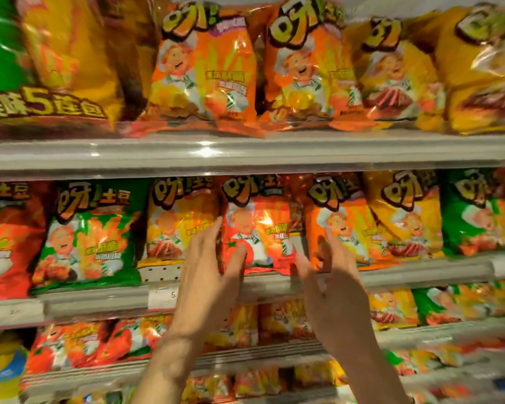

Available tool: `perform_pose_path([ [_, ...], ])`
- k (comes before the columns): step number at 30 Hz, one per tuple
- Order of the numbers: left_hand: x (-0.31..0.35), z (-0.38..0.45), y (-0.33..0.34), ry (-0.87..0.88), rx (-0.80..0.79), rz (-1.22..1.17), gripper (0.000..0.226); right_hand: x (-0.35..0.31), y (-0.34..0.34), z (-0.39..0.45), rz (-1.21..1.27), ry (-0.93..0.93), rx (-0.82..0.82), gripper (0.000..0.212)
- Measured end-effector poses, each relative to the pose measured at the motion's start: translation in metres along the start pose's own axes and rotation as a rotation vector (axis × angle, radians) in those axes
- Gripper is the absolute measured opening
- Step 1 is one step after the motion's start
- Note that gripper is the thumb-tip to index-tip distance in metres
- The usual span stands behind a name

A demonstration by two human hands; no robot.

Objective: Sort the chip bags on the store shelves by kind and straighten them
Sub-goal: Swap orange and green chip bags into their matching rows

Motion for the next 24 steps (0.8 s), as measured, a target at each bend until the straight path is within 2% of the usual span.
perform_pose_path([
  [4, 0.001, 0.016, 0.012, 0.007, -0.026, 0.087, 0.069, -0.022, 0.013, 0.017, 0.078, -0.061, 0.063, 0.056],
  [6, -0.003, 0.021, 0.018, -0.012, -0.057, 0.114, 0.069, -0.029, 0.029, 0.026, 0.103, -0.107, 0.048, 0.058],
  [8, -0.005, 0.023, 0.022, -0.018, -0.084, 0.125, 0.070, -0.031, 0.050, 0.036, 0.103, -0.069, -0.093, 0.065],
  [10, -0.006, 0.024, 0.025, -0.013, -0.105, 0.122, 0.069, -0.022, 0.073, 0.041, 0.084, 0.068, -0.270, 0.074],
  [13, -0.008, 0.026, 0.027, -0.008, -0.113, 0.102, 0.067, -0.013, 0.085, 0.041, 0.094, 0.183, -0.362, 0.080],
  [18, -0.009, 0.029, 0.025, -0.030, -0.101, 0.044, 0.066, -0.009, 0.089, 0.041, 0.181, 0.266, -0.375, 0.074],
  [24, 0.003, 0.035, 0.012, -0.032, -0.043, -0.058, 0.066, -0.014, 0.084, 0.050, 0.213, 0.277, -0.330, 0.078],
])
Point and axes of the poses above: each hand's wrist, its own z-axis towards the middle knuckle, its own y-axis out of the palm, x = y × z, the point moved 10 cm from there along z, towards the middle knuckle, and after that the axes turned 14 degrees about x, right-handed, at the moved point
